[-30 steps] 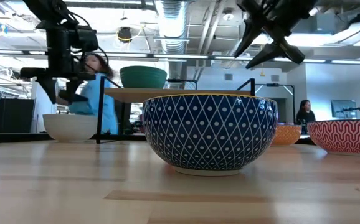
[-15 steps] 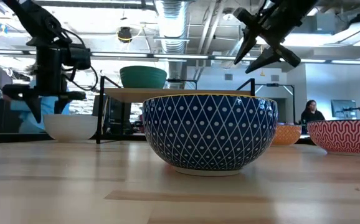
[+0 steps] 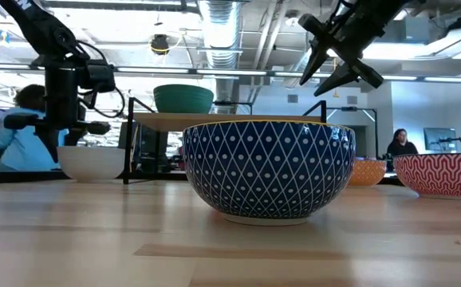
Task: Place and stack bowls onto a shelf
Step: Stack the white bowl into the green bowl
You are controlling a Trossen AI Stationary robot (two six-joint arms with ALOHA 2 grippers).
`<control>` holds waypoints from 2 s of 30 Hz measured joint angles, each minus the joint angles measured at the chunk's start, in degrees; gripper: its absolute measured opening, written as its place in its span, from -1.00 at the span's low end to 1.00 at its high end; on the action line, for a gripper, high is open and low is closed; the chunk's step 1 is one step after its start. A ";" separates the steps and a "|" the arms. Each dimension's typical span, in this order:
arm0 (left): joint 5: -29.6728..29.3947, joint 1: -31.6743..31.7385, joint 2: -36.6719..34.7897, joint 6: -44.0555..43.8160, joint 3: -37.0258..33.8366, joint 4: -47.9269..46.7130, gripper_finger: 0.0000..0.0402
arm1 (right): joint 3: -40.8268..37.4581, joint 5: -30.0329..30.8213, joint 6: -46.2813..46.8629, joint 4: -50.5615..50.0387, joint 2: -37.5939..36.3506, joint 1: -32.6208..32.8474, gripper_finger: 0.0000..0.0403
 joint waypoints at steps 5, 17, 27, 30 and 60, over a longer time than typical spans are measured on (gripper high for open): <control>-0.56 0.00 -0.04 2.81 0.00 2.21 -0.94 | 0.00 -0.88 0.10 -0.01 0.00 -0.69 -0.04; -1.89 0.02 -3.72 8.92 1.14 -0.72 -1.00 | 0.00 -1.12 0.10 0.03 0.00 -1.46 -0.36; 4.53 -1.08 -19.75 10.83 2.12 -10.75 -1.00 | 0.00 -2.49 -8.47 14.05 0.00 1.49 -0.33; 5.47 -2.83 -25.73 11.02 5.53 -14.78 -1.00 | 0.00 -2.49 -13.14 22.47 0.00 2.29 -0.25; -0.78 -25.37 -22.80 29.39 30.56 -1.90 -1.00 | 68.18 -9.21 -47.69 3.39 39.96 -1.92 0.19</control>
